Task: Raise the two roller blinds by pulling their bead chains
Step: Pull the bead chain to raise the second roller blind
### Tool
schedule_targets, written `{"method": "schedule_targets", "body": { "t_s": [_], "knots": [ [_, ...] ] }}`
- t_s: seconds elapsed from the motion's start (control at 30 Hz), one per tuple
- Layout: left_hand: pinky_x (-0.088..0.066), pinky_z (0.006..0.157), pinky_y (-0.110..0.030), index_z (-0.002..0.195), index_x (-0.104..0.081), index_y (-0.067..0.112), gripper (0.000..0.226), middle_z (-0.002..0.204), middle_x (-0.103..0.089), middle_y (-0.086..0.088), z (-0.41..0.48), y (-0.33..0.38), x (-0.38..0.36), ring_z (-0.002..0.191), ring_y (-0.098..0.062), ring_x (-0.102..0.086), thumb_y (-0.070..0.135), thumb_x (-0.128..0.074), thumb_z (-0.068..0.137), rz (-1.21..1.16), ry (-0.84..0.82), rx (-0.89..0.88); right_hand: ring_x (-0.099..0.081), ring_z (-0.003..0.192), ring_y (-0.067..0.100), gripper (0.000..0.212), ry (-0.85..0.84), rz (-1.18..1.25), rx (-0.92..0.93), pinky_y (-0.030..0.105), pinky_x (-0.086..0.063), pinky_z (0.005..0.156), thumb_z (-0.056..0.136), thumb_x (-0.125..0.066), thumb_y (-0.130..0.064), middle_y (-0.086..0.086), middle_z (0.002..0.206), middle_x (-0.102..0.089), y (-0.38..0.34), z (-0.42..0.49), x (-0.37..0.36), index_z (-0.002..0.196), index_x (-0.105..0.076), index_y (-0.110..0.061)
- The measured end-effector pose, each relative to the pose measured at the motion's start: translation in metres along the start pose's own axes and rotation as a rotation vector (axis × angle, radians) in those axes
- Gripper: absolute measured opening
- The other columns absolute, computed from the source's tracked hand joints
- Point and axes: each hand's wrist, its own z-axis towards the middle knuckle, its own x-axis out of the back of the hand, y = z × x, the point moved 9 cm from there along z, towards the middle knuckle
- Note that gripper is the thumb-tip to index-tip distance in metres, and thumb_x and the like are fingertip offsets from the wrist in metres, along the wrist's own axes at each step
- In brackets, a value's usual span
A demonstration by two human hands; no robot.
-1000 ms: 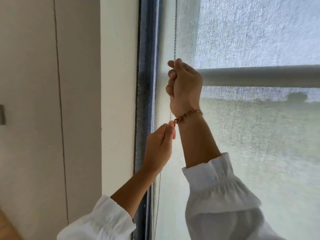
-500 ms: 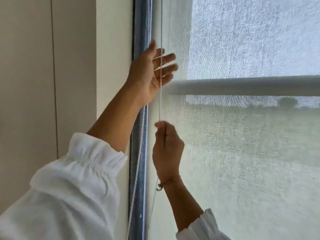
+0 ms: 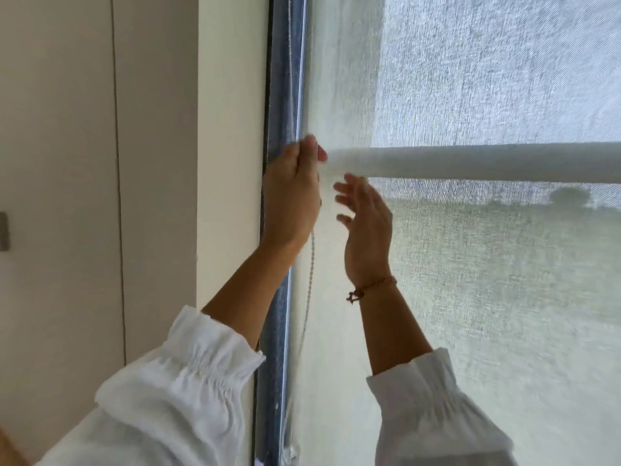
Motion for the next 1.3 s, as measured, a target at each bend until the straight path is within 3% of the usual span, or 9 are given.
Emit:
{"method": "schedule_targets", "body": {
  "t_s": [0.13, 0.27, 0.4, 0.57, 0.77, 0.97, 1.03, 1.13, 1.3],
  "knots": [
    [-0.038, 0.053, -0.036, 0.061, -0.055, 0.034, 0.037, 0.043, -0.046, 0.011, -0.051, -0.047, 0.001, 0.044, -0.012, -0.040, 0.026, -0.043, 0.095, 0.157, -0.024, 0.065, -0.054, 0.090, 0.018, 0.020, -0.056, 0.023, -0.007, 0.034, -0.042, 0.082, 0.094, -0.048, -0.021, 0.015, 0.095, -0.062, -0.028, 0.018, -0.020, 0.084, -0.061, -0.010],
    [-0.034, 0.048, -0.013, 0.071, -0.053, 0.026, 0.029, 0.048, -0.055, 0.020, -0.102, -0.078, 0.007, 0.047, -0.001, -0.051, 0.016, -0.042, 0.096, 0.314, -0.063, 0.003, -0.051, 0.076, 0.023, 0.028, -0.132, -0.023, 0.002, 0.036, -0.046, 0.072, 0.094, -0.044, -0.012, 0.026, 0.080, -0.050, -0.040, 0.026, -0.043, 0.081, -0.052, 0.011],
    [-0.034, 0.049, -0.006, 0.072, -0.053, 0.022, 0.027, 0.052, -0.057, 0.027, -0.123, -0.093, 0.012, 0.047, 0.005, -0.051, 0.014, -0.041, 0.095, 0.343, -0.132, -0.023, -0.040, 0.049, 0.011, 0.021, -0.106, -0.098, -0.032, 0.026, -0.037, 0.045, 0.093, -0.049, -0.015, -0.001, 0.060, -0.052, -0.033, 0.033, -0.053, 0.089, -0.065, -0.001],
    [-0.034, 0.046, -0.019, 0.065, -0.055, 0.027, 0.040, 0.041, -0.042, 0.010, -0.106, -0.126, 0.003, 0.041, -0.003, -0.036, 0.024, -0.033, 0.098, -0.071, -0.268, 0.378, -0.037, 0.042, 0.004, 0.023, 0.075, -0.230, 0.237, 0.032, -0.035, 0.057, 0.090, -0.049, -0.011, -0.018, 0.033, -0.043, -0.043, 0.026, -0.045, 0.082, -0.069, -0.015],
    [-0.046, 0.089, -0.029, 0.107, -0.054, 0.019, 0.031, 0.097, -0.064, 0.004, -0.030, -0.093, 0.011, 0.096, -0.010, -0.060, 0.029, -0.025, 0.099, -0.211, -0.113, 0.345, -0.044, 0.044, 0.002, 0.020, 0.133, -0.352, 0.445, 0.014, -0.033, 0.047, 0.091, -0.049, -0.009, -0.016, 0.048, -0.045, -0.037, -0.009, -0.031, 0.084, -0.068, -0.009],
    [-0.050, 0.081, -0.022, 0.110, -0.054, 0.015, 0.025, 0.094, -0.066, 0.003, 0.024, -0.026, -0.017, 0.088, -0.010, -0.064, 0.024, -0.034, 0.098, -0.262, -0.210, 0.224, -0.050, 0.048, 0.018, 0.039, 0.072, -0.482, 0.582, 0.021, -0.037, 0.046, 0.095, -0.040, -0.028, 0.015, 0.056, -0.060, 0.015, -0.067, -0.009, 0.077, -0.061, -0.002],
    [-0.051, 0.064, -0.022, 0.096, -0.055, 0.018, 0.018, 0.082, -0.064, 0.001, 0.031, -0.014, -0.024, 0.069, -0.010, -0.062, 0.022, -0.038, 0.097, -0.303, -0.186, 0.223, -0.053, 0.051, 0.023, 0.045, 0.038, -0.525, 0.590, 0.026, -0.042, 0.049, 0.096, -0.034, -0.032, 0.017, 0.058, -0.061, 0.034, -0.084, -0.002, 0.075, -0.059, 0.000],
    [-0.026, 0.036, -0.018, 0.077, -0.058, 0.017, 0.028, 0.054, -0.040, 0.007, 0.031, -0.015, -0.023, 0.038, -0.004, -0.033, 0.028, -0.041, 0.097, -0.235, -0.070, 0.253, -0.058, 0.063, 0.020, 0.042, -0.021, -0.560, 0.620, 0.018, -0.045, 0.058, 0.096, -0.034, -0.029, 0.016, 0.066, -0.067, 0.052, -0.099, 0.002, 0.083, -0.062, -0.001],
    [-0.022, 0.039, -0.021, 0.049, -0.049, 0.025, 0.046, 0.037, -0.030, 0.010, 0.025, 0.001, -0.013, 0.033, -0.008, -0.025, 0.034, -0.044, 0.094, -0.121, 0.045, 0.070, -0.057, 0.065, 0.014, 0.054, -0.164, -0.538, 0.527, 0.009, -0.041, 0.059, 0.096, -0.026, -0.042, 0.008, 0.069, -0.067, 0.057, -0.087, -0.007, 0.092, -0.063, -0.003]
  ]
}}
